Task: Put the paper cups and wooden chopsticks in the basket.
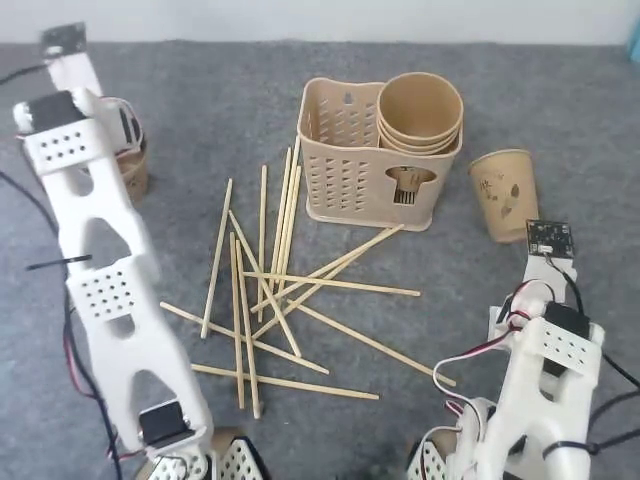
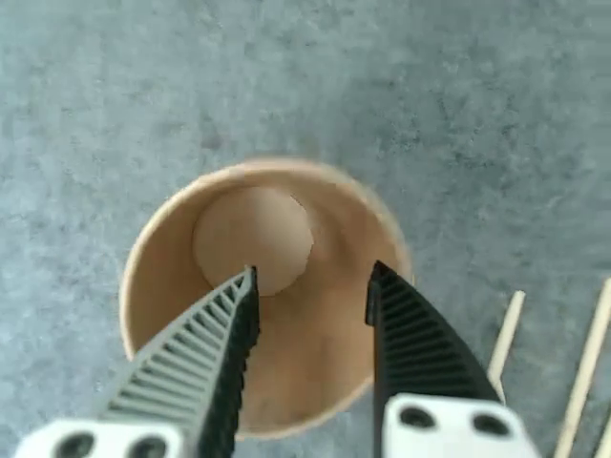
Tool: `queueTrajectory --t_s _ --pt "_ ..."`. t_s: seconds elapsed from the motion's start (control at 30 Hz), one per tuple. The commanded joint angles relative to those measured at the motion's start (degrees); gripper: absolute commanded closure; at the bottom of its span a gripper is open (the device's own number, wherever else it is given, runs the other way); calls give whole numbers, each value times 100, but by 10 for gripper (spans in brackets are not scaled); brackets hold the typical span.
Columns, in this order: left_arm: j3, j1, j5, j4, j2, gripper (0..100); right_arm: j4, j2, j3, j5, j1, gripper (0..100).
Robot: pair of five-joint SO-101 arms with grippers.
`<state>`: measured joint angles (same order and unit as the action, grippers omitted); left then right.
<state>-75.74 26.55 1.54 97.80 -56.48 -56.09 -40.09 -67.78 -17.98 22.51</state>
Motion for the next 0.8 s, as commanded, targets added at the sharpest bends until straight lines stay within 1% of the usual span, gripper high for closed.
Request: queueTrajectory --t_s 0.0,0.07,0.17,0.43,0.63,0.7,0.77 --pt "-901 -114 -264 281 -62 820 119 -171 35 -70 57 990" --pt "-954 -114 -475 281 -70 820 119 -171 35 -70 57 990" --pt "-954 -114 -607 281 -97 822 119 -163 35 -70 57 990" --pt "-884 18 -712 281 -246 820 127 -163 35 -70 48 990" --pt "-787 18 -1064 264 -756 824 127 -163 26 -70 48 990" --pt "-787 18 -1037 255 -923 855 127 -163 26 -70 48 990" --pt "-796 -9 -1029 255 -1002 928 127 -163 26 -70 48 990"
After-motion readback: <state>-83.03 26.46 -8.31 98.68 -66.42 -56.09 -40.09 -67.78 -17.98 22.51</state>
